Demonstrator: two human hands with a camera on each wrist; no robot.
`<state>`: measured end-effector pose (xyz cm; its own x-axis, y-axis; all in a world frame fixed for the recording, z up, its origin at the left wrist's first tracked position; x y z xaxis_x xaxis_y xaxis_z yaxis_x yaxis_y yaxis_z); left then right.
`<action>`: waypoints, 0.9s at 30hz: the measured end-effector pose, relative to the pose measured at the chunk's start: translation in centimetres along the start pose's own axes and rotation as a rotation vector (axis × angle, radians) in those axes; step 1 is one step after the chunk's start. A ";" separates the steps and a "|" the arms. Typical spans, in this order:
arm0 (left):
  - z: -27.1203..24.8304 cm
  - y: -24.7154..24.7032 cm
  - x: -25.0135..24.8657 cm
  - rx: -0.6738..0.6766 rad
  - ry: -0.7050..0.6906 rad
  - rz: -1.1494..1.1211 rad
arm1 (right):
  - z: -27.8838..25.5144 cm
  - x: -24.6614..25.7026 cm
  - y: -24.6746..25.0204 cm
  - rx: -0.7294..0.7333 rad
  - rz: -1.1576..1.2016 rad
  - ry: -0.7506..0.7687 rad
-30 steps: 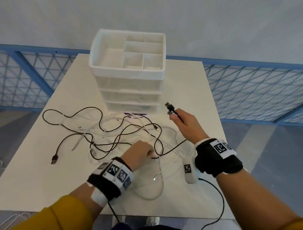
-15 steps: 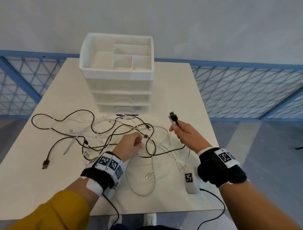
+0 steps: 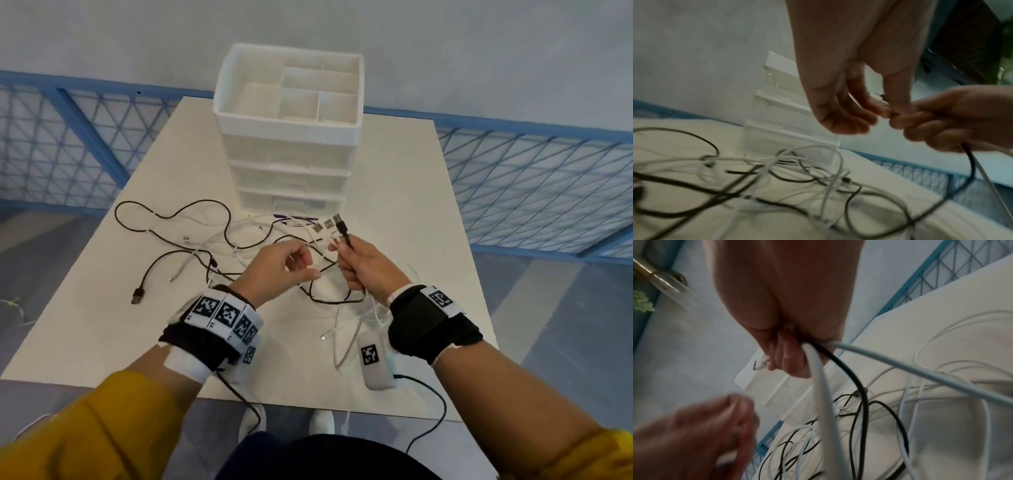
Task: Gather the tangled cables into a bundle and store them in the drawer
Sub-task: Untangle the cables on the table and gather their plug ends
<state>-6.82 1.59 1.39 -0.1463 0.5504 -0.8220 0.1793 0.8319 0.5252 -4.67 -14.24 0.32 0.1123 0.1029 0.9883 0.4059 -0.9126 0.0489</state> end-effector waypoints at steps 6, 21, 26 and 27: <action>-5.1 -2.7 5.6 0.400 0.225 0.163 | 0.8 0.8 1.2 -0.147 -0.016 0.078; -5.2 -11.5 4.4 0.720 -0.214 0.818 | 2.1 1.8 2.6 -0.236 -0.031 0.143; -1.5 -7.9 6.8 0.428 -0.056 0.626 | 1.8 1.4 4.3 -0.279 -0.013 0.131; -0.9 -7.2 7.3 0.389 -0.036 0.591 | 1.7 1.4 4.6 -0.288 -0.013 0.130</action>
<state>-10.04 -0.36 -8.18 0.1138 0.8936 -0.4342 0.5541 0.3057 0.7743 -1.07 -17.62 1.64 -0.0159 0.0802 0.9967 0.1311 -0.9880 0.0816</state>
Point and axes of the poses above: each hand's wrist, its own z-axis towards the middle knuckle, its own y-axis out of the back of the hand, x = y × z, the point moved 3 cm from there along z, towards the middle knuckle, and after that the axes turned 10 degrees about y, right-handed, at the moved point
